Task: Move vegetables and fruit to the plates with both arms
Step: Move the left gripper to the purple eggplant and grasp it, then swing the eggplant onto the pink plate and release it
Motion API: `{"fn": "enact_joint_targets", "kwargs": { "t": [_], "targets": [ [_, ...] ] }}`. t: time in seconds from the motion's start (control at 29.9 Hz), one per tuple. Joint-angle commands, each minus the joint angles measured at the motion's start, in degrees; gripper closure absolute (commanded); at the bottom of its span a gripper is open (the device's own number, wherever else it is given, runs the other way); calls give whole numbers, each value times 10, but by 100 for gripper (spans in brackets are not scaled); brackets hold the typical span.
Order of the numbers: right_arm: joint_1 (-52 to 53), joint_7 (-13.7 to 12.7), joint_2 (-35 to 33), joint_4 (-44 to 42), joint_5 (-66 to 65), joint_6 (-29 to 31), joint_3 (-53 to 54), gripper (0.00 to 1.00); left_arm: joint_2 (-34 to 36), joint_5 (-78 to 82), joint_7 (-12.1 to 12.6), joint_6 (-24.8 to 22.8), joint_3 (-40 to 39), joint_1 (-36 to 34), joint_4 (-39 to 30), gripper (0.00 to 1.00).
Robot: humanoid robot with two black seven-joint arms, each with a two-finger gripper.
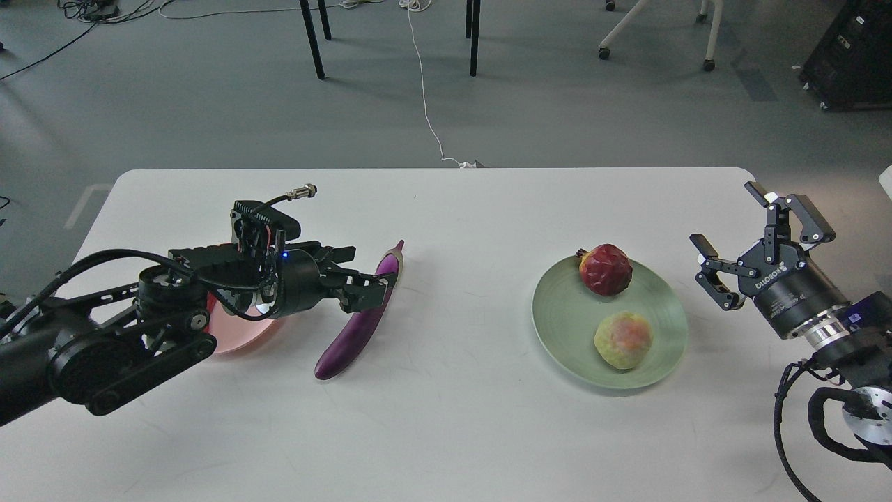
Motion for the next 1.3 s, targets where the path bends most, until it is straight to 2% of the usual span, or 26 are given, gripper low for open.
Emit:
{"fn": "enact_joint_targets", "kwargs": {
  "t": [0.0,0.5,0.64,0.7,0.8,0.84,0.94,1.0,1.14,1.27],
  "targets": [
    [0,0,-1,0,0,0,0,1,-6,2,1,-2,2,6,11,5],
    [-1,0,-1,0,0,0,0,1,-37,4,4,-2,48,9,39,5],
    [-2,0,-1,0,0,0,0,1,-38,5,12,-2,48,9,42,12],
    [-4,0,0,0,0,0,0,1,-38,5,24,-2,48,9,42,17],
    [-5,0,0,0,0,0,1,1,-37,5,26,-3,48,10,43,30],
    [-5,0,0,0,0,0,1,1,-37,5,27,-3,48,10,45,37],
    [-5,0,0,0,0,0,1,1,-37,8,33,-3,48,10,54,69],
    [-5,0,0,0,0,0,1,1,-37,8,41,-3,48,14,54,73],
    [-5,0,0,0,0,0,1,1,-31,5,43,-2,43,12,44,81],
    [-5,0,0,2,0,0,1,1,-2,3,41,1,34,10,21,83]
  ]
}}
